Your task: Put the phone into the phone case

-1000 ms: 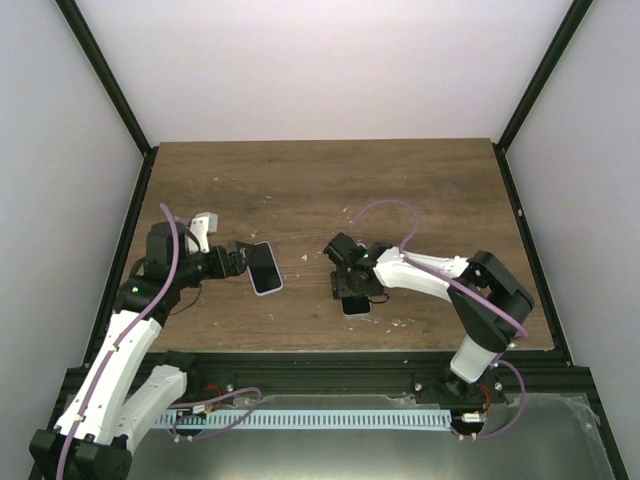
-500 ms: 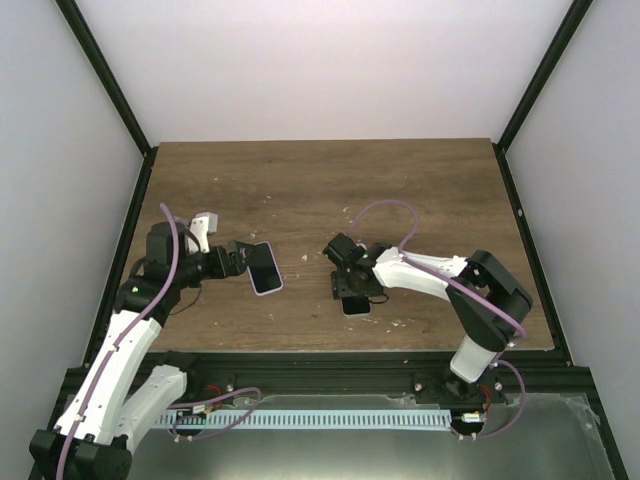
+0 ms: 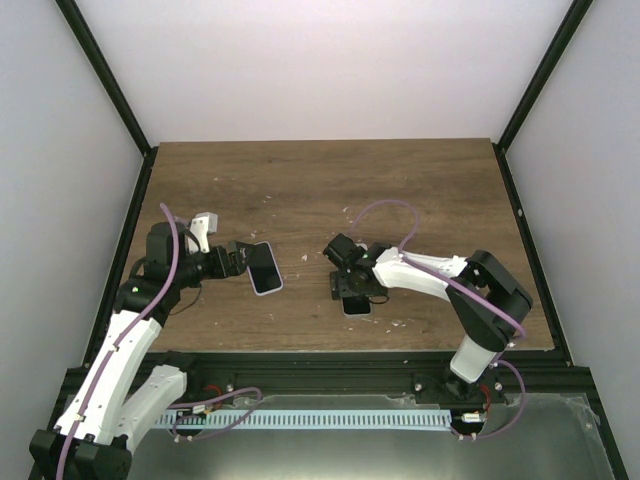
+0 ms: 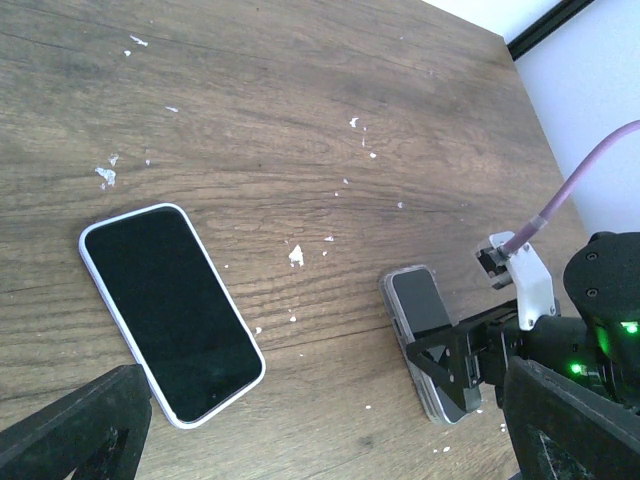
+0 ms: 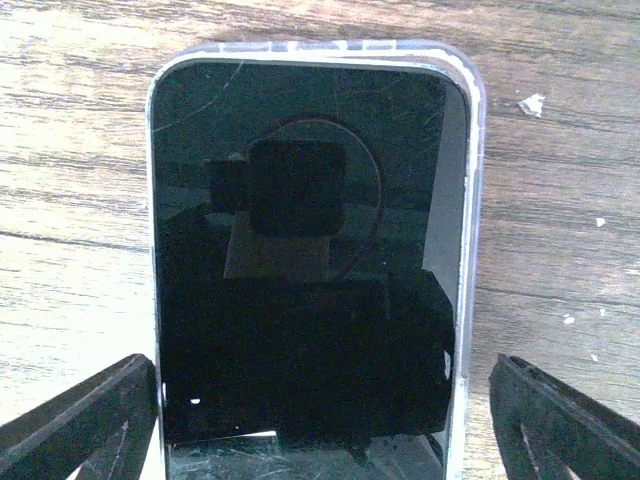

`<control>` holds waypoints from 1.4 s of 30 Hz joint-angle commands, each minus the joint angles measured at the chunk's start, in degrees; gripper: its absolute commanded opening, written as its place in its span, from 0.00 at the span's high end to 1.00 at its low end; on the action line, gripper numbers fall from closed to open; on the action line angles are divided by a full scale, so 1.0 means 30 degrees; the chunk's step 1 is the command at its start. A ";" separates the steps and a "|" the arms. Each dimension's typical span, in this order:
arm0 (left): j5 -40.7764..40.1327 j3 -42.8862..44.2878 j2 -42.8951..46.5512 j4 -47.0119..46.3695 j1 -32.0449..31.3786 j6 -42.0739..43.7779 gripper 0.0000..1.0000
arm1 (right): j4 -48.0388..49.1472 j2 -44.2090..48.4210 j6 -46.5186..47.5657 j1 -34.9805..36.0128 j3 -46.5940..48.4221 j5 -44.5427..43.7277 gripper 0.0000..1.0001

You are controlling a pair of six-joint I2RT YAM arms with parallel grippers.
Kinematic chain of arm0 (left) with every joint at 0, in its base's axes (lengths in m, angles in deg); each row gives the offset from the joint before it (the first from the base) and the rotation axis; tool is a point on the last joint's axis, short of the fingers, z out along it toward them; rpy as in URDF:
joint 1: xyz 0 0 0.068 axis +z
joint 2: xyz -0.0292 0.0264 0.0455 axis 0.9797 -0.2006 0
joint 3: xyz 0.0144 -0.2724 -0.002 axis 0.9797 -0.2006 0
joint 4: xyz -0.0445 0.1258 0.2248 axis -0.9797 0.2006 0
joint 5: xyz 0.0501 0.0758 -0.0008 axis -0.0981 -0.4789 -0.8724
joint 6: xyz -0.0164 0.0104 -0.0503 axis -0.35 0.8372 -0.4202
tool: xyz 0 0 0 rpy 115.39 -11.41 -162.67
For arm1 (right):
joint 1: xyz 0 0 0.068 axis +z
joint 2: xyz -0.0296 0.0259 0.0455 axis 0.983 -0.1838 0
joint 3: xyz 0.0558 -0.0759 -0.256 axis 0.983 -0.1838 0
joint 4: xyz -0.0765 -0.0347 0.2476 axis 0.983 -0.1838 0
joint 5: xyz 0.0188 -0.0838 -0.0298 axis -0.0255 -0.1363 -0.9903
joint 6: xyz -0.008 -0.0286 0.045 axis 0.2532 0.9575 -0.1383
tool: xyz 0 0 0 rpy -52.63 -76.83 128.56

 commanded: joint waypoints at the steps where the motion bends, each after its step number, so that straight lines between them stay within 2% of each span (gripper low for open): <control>1: 0.0057 0.0000 -0.0022 -0.0037 0.0000 0.0214 0.02 | -0.0334 0.0484 -0.0133 0.0140 0.0420 -0.0701 0.07; 7: 0.0056 0.0013 -0.0038 -0.0037 0.0015 0.0214 0.02 | 0.0477 0.0602 0.0473 -0.0103 -0.0059 -0.0055 0.06; 13: 0.0028 0.0001 -0.0082 -0.0025 0.0031 0.0214 0.02 | 0.2331 0.1103 0.1072 -0.0859 -0.1470 0.1849 0.15; 18: 0.0005 0.0040 -0.0125 -0.0015 0.0022 0.0237 0.02 | 0.2522 0.1045 0.1149 -0.0966 -0.1769 0.1881 0.20; 23: -0.0009 0.0037 -0.0167 -0.0025 0.0033 0.0231 0.03 | 0.2963 0.1072 0.1251 -0.0977 -0.1969 0.2451 0.31; 28: -0.0038 0.0044 -0.0272 -0.0006 0.0033 0.0300 0.03 | 0.3245 0.0924 0.0846 -0.0299 -0.1691 0.3105 0.31; 37: 0.0508 0.0136 -0.1060 0.0243 -0.0510 0.0330 0.13 | 0.2653 0.0490 -0.0533 0.1931 -0.0290 0.3353 0.32; 38: 0.0080 0.0235 -0.1201 0.0383 -0.0951 0.0222 0.14 | 0.2709 0.0530 -0.0671 0.2041 -0.0270 0.3530 0.29; 40: -0.0919 0.0452 -0.1696 0.0720 -0.2241 -0.0080 0.15 | 0.2721 0.0729 -0.0855 0.2237 -0.0227 0.3661 0.17; 42: -0.1215 0.0661 -0.2326 0.0833 -0.3452 -0.0469 0.16 | 0.2597 0.1148 -0.0841 0.2248 -0.0258 0.3495 0.13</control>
